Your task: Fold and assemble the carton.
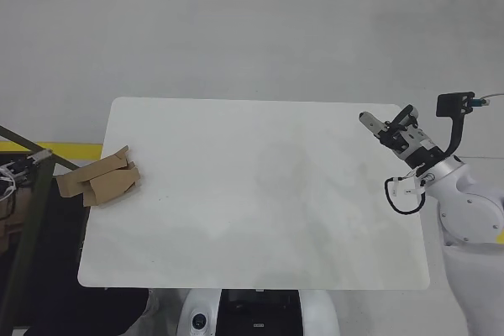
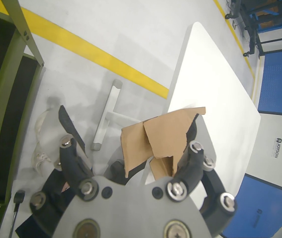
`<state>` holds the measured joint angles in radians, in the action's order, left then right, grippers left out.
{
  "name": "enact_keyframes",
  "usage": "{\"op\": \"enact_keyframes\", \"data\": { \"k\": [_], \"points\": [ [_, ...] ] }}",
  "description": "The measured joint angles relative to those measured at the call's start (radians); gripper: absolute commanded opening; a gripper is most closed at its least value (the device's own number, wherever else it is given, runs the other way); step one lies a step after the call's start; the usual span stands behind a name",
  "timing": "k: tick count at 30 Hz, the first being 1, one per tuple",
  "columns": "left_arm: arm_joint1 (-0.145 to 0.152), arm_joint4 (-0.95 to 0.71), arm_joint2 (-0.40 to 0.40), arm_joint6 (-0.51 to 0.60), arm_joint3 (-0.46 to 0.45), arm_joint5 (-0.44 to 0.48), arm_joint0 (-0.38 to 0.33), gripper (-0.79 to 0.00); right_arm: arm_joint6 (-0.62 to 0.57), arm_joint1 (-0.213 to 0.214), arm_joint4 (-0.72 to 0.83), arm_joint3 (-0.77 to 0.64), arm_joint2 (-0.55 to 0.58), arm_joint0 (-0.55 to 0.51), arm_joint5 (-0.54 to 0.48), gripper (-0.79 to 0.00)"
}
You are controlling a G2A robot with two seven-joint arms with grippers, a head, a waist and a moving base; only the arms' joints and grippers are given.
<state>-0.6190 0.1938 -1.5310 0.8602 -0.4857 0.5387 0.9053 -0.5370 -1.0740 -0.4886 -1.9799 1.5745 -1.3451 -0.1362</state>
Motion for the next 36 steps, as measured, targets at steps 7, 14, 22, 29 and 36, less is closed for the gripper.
{"op": "enact_keyframes", "data": {
  "k": [7,14,22,29,36],
  "points": [
    [0.0,0.048,0.025,0.029,0.002,0.005,0.008,0.0,0.0,0.0,0.0,0.0,0.0,0.0,0.0,0.0],
    [-0.013,0.091,0.068,0.027,-0.021,-0.012,0.016,-0.105,0.0,0.0,0.0,0.0,0.0,0.0,0.0,0.0],
    [-0.025,0.101,0.095,0.029,-0.021,-0.021,0.004,-0.477,0.0,0.0,0.0,0.0,0.0,0.0,0.0,0.0],
    [-0.025,0.1,0.097,0.037,-0.016,-0.017,-0.005,-0.785,0.0,0.0,0.0,0.0,0.0,0.0,0.0,0.0],
    [-0.025,0.087,0.097,0.055,-0.014,-0.005,-0.008,-0.785,0.0,0.0,0.0,0.0,0.0,0.0,0.0,0.0]
  ]
}}
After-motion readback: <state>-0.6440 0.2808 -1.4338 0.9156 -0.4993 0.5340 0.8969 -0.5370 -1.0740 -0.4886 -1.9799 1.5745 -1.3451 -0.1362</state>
